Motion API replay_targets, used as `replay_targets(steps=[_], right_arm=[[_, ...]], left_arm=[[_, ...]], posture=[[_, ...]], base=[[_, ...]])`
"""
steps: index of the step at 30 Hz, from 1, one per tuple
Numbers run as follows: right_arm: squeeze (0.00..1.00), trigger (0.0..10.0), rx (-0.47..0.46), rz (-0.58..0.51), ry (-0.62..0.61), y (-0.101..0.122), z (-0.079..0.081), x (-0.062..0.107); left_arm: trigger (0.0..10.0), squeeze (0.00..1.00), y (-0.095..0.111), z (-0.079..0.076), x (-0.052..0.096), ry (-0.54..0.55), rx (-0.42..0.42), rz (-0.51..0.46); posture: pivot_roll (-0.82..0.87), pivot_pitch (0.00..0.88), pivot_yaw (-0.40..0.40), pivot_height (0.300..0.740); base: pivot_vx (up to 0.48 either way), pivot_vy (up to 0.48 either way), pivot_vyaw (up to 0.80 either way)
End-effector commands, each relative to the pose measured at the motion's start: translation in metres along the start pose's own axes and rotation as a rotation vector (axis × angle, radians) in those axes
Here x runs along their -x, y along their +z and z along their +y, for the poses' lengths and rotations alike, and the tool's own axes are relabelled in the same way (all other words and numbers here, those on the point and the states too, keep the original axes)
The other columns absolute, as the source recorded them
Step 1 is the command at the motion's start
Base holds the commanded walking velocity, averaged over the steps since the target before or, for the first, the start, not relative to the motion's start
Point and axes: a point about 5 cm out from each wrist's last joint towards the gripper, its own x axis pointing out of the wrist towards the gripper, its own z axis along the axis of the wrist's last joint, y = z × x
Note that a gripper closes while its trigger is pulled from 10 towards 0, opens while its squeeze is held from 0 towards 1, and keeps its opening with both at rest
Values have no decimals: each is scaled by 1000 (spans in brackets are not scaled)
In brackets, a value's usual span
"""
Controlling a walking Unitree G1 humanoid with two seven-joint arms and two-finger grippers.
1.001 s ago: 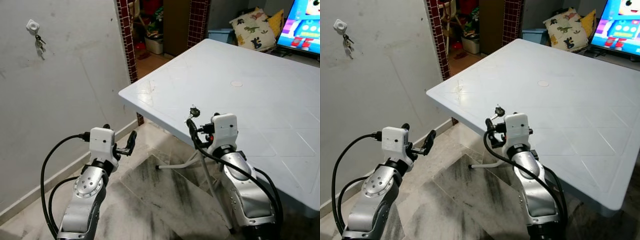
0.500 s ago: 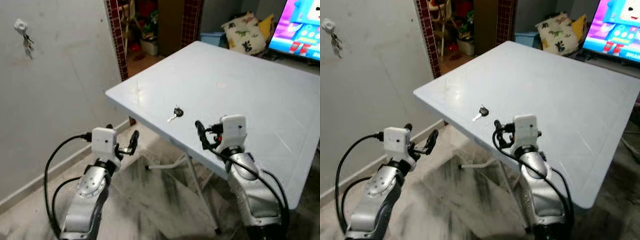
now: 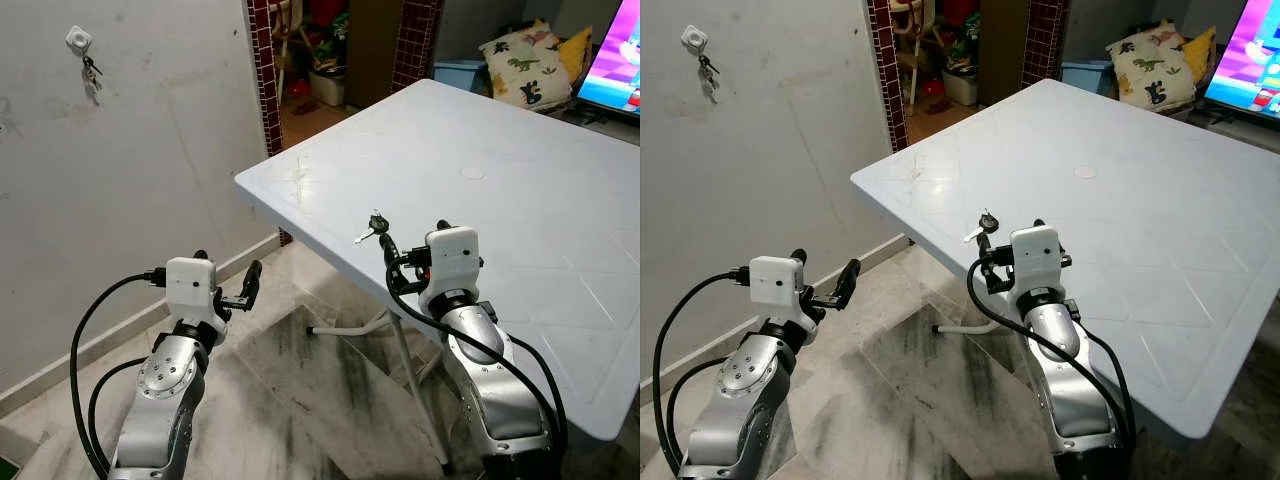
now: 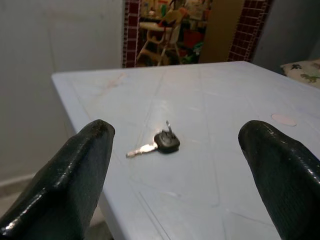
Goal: Hang keys on a hook
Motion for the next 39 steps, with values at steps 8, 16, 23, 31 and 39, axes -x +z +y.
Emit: replay_targets(steps=[8, 16, 23, 31, 39], right_arm=[[0, 10000, 27, 9, -20, -4, -3, 3], [0, 10000, 21, 7, 11, -4, 0, 2], [0, 10000, 16, 7, 34, -6, 4, 3], [0, 10000, 20, 11, 32, -7, 3, 4], [0, 10000, 20, 16, 35, -8, 3, 5]], left_arm=[[10000, 0, -2, -3, 0, -40, 32, 12], [10000, 0, -2, -6, 1, -52, 35, 13], [10000, 0, -4, -7, 2, -57, 35, 20], [10000, 0, -4, -10, 1, -69, 35, 24], [10000, 0, -5, -13, 1, -80, 48, 24]], posture=[[-10, 0, 45, 740], [-9, 0, 44, 740], [-10, 0, 45, 740], [-18, 0, 51, 740], [-17, 0, 51, 740]], base=[[222, 0, 0], [382, 0, 0], [410, 0, 0], [412, 0, 0], [280, 0, 0]])
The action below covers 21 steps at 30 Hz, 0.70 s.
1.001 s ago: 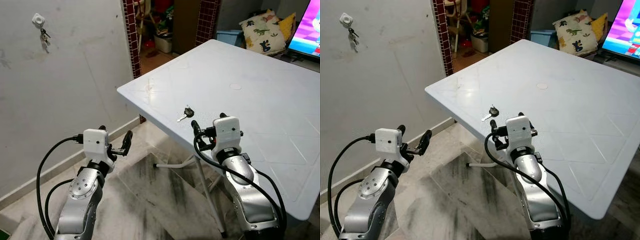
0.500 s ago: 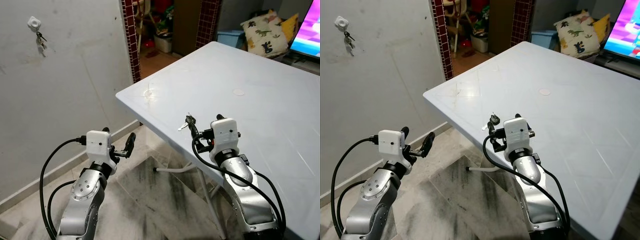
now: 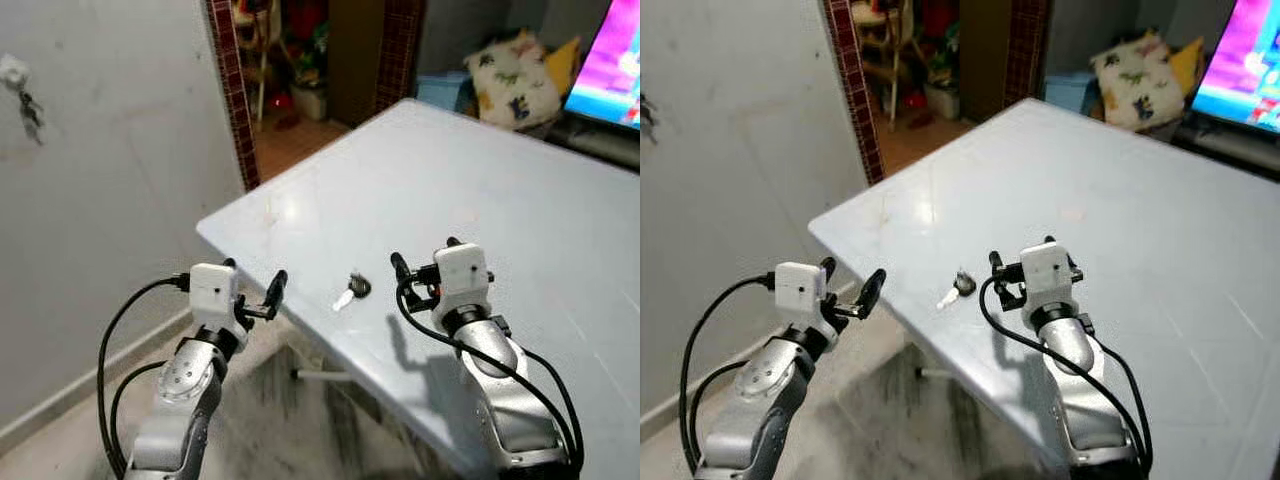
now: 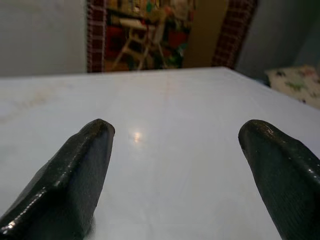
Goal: Hang keys on a hook
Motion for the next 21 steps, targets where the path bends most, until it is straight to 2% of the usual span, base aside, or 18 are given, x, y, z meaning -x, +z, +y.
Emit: replay_targets(steps=[1, 7, 16, 19, 21], right_arm=[[0, 10000, -7, -18, 30, 5, 9, -1], [0, 10000, 4, 23, 68, -1, 12, -1], [0, 10000, 24, 35, 83, -2, 13, -2], [0, 10000, 32, 91, 132, -9, 18, -1], [0, 10000, 77, 164, 202, -20, 26, 3]], left_arm=[[10000, 0, 1, 5, 2, 12, -3, -2], [10000, 0, -14, 1, 7, 9, -58, 77], [10000, 0, -16, -3, 9, -7, -75, 83], [10000, 0, -17, -4, 9, -10, -82, 87], [10000, 0, -18, -3, 9, -9, -87, 90]], posture=[[-17, 0, 51, 740], [-13, 0, 42, 740], [-12, 0, 38, 740], [-16, 0, 39, 740], [-16, 0, 39, 740]], base=[[0, 0, 0], [0, 0, 0], [0, 0, 0], [0, 0, 0], [0, 0, 0]])
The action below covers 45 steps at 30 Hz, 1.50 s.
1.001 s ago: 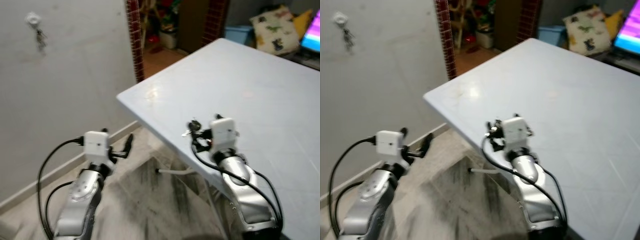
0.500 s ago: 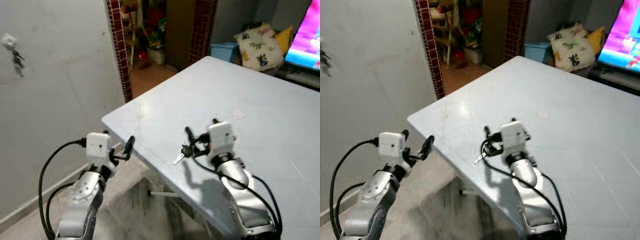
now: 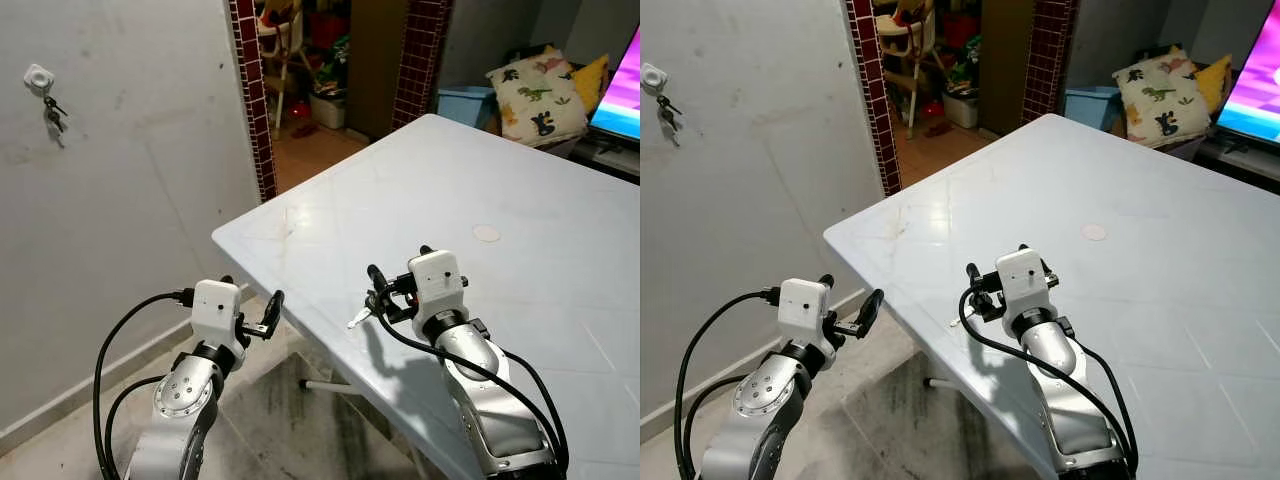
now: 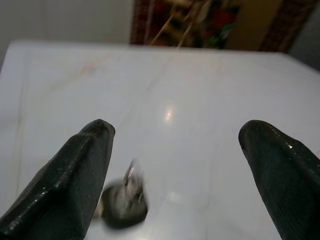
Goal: Hang keys on a hook
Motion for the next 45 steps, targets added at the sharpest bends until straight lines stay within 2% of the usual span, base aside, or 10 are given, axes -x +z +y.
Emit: replay_targets(steps=[1, 7, 9, 24, 25, 26, 27, 28, 29, 45], right_arm=[[0, 10000, 25, 67, 64, -10, 9, 0], [0, 10000, 31, 66, 57, -11, 12, -2], [0, 10000, 52, 66, 24, -9, 7, -6], [0, 10000, 76, 132, -23, -29, 0, -18], [0, 8000, 70, 137, -36, -32, -3, -18], [0, 8000, 70, 137, -36, -32, -3, -18], [0, 1686, 63, 135, -36, -33, -3, -18], [0, 353, 64, 135, -34, -35, -2, -19], [0, 0, 64, 135, -35, -35, -2, -19], [0, 0, -14, 85, 25, -31, 7, -20]], left_arm=[[10000, 0, -1, 1, -1, 3, -24, 11], [10000, 0, -18, 1, 4, -15, -39, 116], [10000, 0, -24, -5, 8, -62, -39, 145], [10000, 0, -22, -13, 9, -132, -62, 149], [10000, 0, -23, -13, 9, -133, -63, 151], [10000, 0, -23, -13, 9, -133, -63, 151], [10000, 0, -23, -13, 10, -134, -64, 152], [10000, 0, -23, -13, 9, -136, -64, 152], [10000, 0, -23, -14, 9, -138, -64, 152], [10000, 0, -22, -16, 7, -152, -70, 147]], posture=[[-16, 0, 39, 740], [-9, 0, 30, 740], [-3, 0, 24, 740], [5, 0, 23, 740], [5, 0, 24, 740], [5, 0, 24, 740], [5, 0, 25, 740], [4, 0, 25, 740], [4, 0, 25, 740], [-1, 0, 27, 740]], base=[[0, 0, 0], [0, 0, 0], [0, 0, 0], [0, 0, 0], [0, 0, 0], [0, 0, 0], [0, 0, 0], [0, 0, 0], [0, 0, 0], [0, 0, 0]])
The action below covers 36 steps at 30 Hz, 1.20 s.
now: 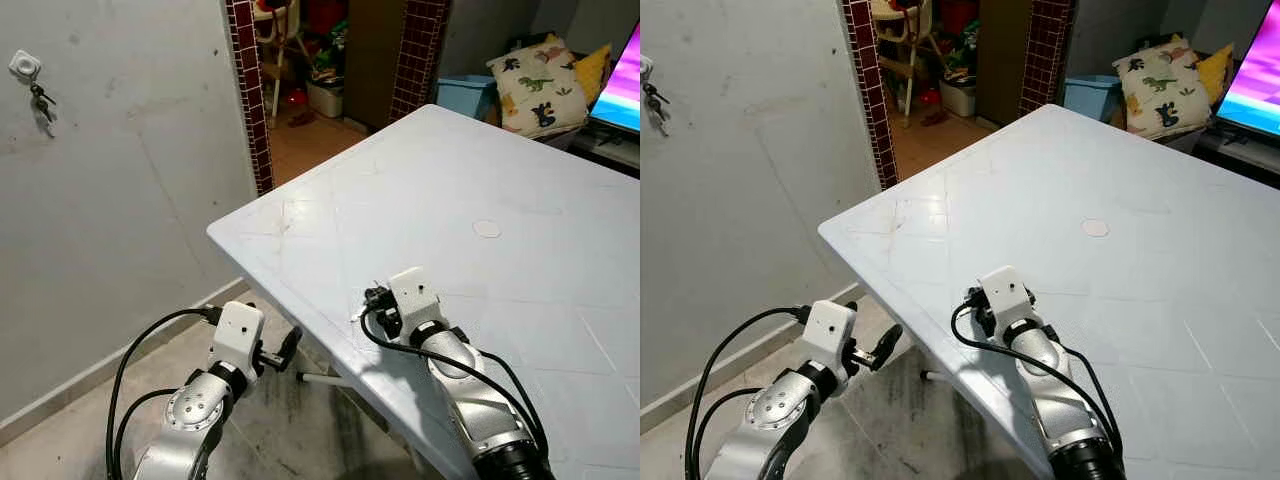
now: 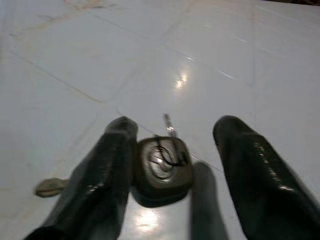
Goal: Hang keys on a hook
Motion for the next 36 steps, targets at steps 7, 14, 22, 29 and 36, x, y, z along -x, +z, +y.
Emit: replay_targets(steps=[7, 14, 22, 29, 36], right_arm=[[0, 0, -21, -2, 3, 0, -1, -1], [0, 0, -26, -3, 3, 0, -1, 0], [0, 0, -30, 2, 0, -2, -1, 1], [0, 0, -33, 0, -1, -1, -2, 1], [0, 0, -35, 4, -5, -2, -5, 1]], left_arm=[[10000, 0, 3, -1, -1, -11, -15, -9], [10000, 0, 3, -1, -2, -11, -17, -10], [10000, 0, 3, -1, -2, -15, -19, -10], [10000, 0, 3, -1, -2, -14, -19, -10], [10000, 0, 4, -1, -3, -14, -20, -11]], posture=[[-1, 0, 25, 740], [-5, 0, 29, 740], [-6, 0, 30, 740], [-7, 0, 29, 740], [-9, 0, 32, 740]], base=[[0, 0, 0], [0, 0, 0], [0, 0, 0], [0, 0, 0], [0, 0, 0]])
